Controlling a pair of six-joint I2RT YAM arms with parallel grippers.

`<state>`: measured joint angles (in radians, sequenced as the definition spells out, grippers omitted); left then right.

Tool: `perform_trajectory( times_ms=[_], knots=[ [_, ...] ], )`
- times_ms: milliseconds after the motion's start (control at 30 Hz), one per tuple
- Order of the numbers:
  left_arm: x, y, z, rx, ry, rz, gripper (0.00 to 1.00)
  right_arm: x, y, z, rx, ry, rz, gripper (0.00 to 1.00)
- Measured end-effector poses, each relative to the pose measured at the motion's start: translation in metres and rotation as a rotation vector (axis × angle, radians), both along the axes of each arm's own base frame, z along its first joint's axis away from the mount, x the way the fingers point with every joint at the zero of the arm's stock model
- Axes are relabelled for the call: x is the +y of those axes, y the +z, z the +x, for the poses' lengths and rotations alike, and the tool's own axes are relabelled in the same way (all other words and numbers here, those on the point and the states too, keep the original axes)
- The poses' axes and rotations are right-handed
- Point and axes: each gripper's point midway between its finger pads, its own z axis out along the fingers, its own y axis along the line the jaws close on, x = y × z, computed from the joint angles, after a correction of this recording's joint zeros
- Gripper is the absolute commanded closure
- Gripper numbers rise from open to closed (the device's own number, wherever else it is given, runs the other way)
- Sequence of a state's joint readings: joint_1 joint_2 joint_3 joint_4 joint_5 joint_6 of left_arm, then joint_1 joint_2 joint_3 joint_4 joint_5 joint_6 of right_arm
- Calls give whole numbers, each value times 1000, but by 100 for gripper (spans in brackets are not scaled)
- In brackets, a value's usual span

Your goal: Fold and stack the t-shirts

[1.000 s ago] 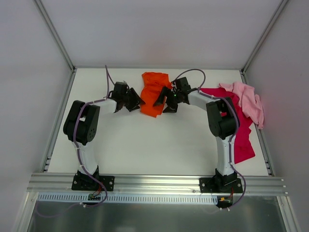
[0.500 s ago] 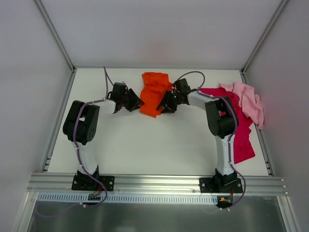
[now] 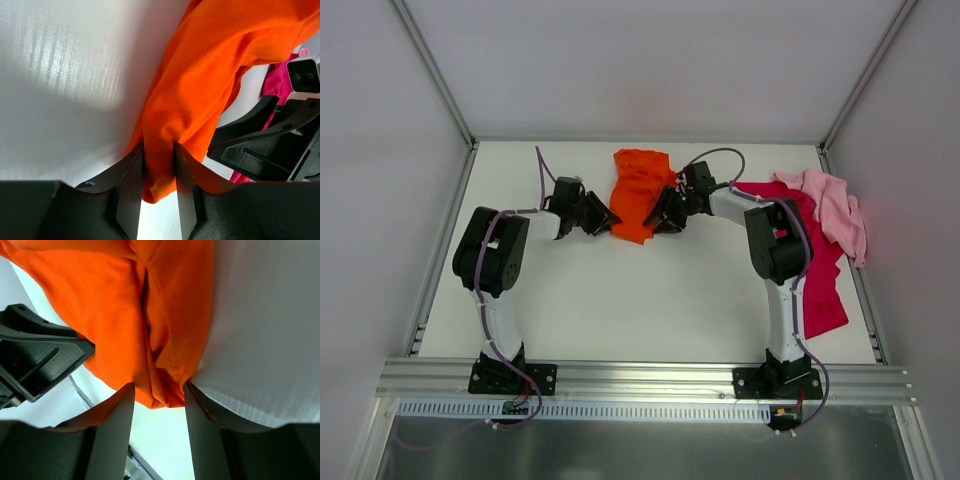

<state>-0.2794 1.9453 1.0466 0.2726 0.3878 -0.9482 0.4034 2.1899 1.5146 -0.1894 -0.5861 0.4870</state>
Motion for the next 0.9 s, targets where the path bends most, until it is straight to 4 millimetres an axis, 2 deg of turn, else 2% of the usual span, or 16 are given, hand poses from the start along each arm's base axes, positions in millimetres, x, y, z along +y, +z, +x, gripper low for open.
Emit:
perform_trajectory(
  times_ms=[200, 233, 267, 367, 400, 467, 733, 833, 900],
  knots=[
    [-4, -6, -2, 15, -13, -27, 65, 12, 4, 1, 23, 11, 86, 52],
    [-5, -6, -1, 13, -15, -29, 65, 14, 4, 1, 25, 14, 100, 54],
    [-5, -5, -1, 11, -17, -32, 66, 16, 4, 1, 31, 17, 110, 60],
    [-7, -6, -3, 17, -27, -42, 76, 19, 2, 1, 46, 19, 135, 74],
    [-8, -6, -4, 20, -29, -45, 87, 20, 1, 1, 50, 20, 142, 77],
    [-8, -7, -6, 26, -32, -49, 100, 22, 0, 1, 62, 18, 153, 88],
    [-11, -6, -11, 34, -75, -54, 100, 23, 3, -3, 71, 49, 165, 99],
    [-12, 1, -10, 31, -107, -44, 100, 21, 2, -9, 73, 74, 152, 99],
    [-13, 13, -5, 15, -129, -41, 100, 18, 6, -13, 69, 96, 136, 99]
  ],
)
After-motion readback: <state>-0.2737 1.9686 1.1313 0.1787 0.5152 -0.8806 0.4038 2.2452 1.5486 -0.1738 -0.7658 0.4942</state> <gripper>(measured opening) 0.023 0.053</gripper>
